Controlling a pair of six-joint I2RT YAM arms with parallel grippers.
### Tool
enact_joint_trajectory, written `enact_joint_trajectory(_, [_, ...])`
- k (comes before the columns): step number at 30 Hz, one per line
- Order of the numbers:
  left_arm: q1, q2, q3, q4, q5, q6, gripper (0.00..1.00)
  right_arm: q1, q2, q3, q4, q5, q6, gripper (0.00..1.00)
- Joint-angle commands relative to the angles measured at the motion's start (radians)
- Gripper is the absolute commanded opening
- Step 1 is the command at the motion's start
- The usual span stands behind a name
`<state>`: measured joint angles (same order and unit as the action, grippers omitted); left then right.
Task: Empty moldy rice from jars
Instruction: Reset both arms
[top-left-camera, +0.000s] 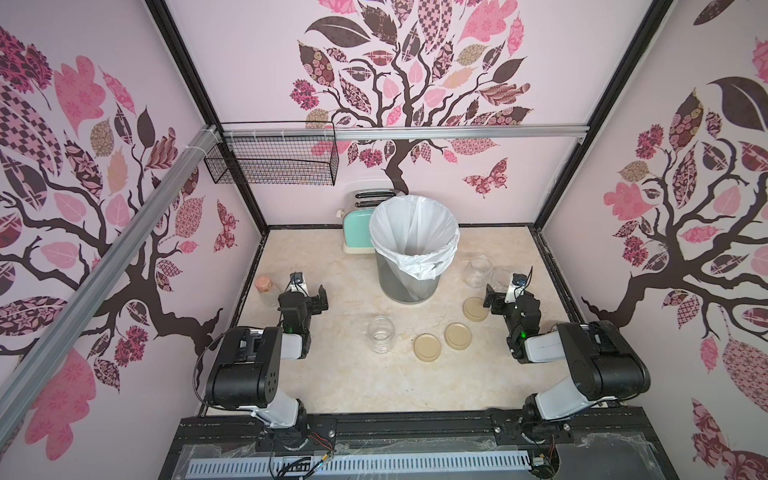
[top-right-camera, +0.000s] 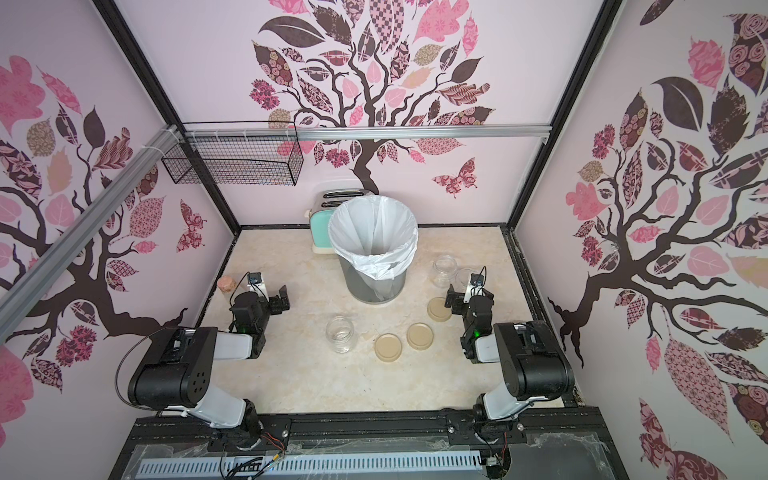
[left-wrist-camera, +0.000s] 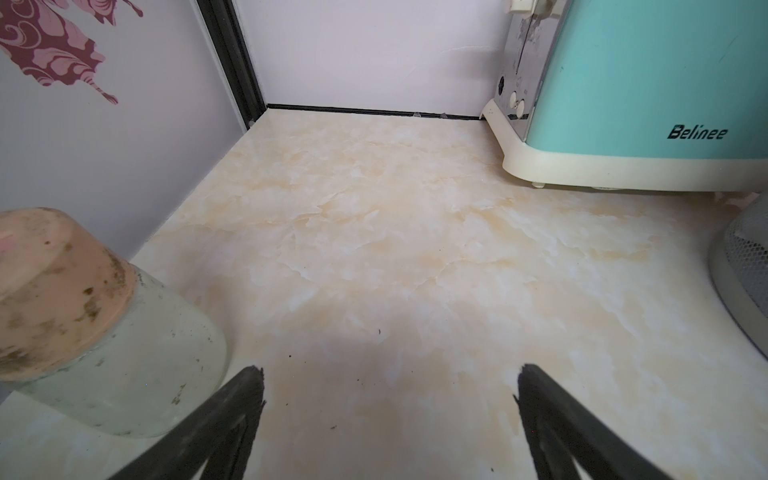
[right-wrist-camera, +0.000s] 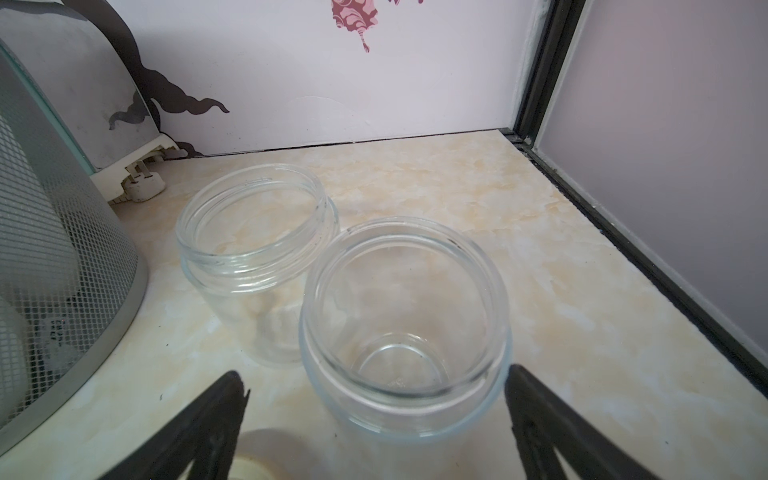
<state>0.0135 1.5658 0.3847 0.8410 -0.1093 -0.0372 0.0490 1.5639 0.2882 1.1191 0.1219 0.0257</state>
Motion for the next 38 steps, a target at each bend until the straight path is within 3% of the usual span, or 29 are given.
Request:
enact_joint_trajectory(1, [0.005, -0.006, 0.011, 0.010, 0.007, 0.000, 0.98, -0.001, -0.015, 0.013, -0.012, -0.015, 0.008, 0.99])
enact_joint_trajectory(38, [0.003, -0.008, 0.006, 0.013, 0.008, 0.000, 0.98, -0.001, -0.016, 0.013, -0.014, -0.013, 0.008, 0.99])
